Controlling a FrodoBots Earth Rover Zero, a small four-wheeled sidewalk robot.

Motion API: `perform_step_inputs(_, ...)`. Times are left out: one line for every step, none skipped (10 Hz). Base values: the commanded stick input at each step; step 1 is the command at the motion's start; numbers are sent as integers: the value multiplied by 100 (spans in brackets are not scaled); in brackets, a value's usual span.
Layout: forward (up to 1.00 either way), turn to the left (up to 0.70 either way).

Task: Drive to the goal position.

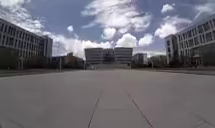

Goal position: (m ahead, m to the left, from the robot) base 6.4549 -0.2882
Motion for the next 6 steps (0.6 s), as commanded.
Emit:
perform_step_inputs(100,2)
perform_step_inputs(100,2)
perform_step_inputs(100,2)
perform_step_inputs(100,2)
perform_step_inputs(100,2)
perform_step_inputs(100,2)
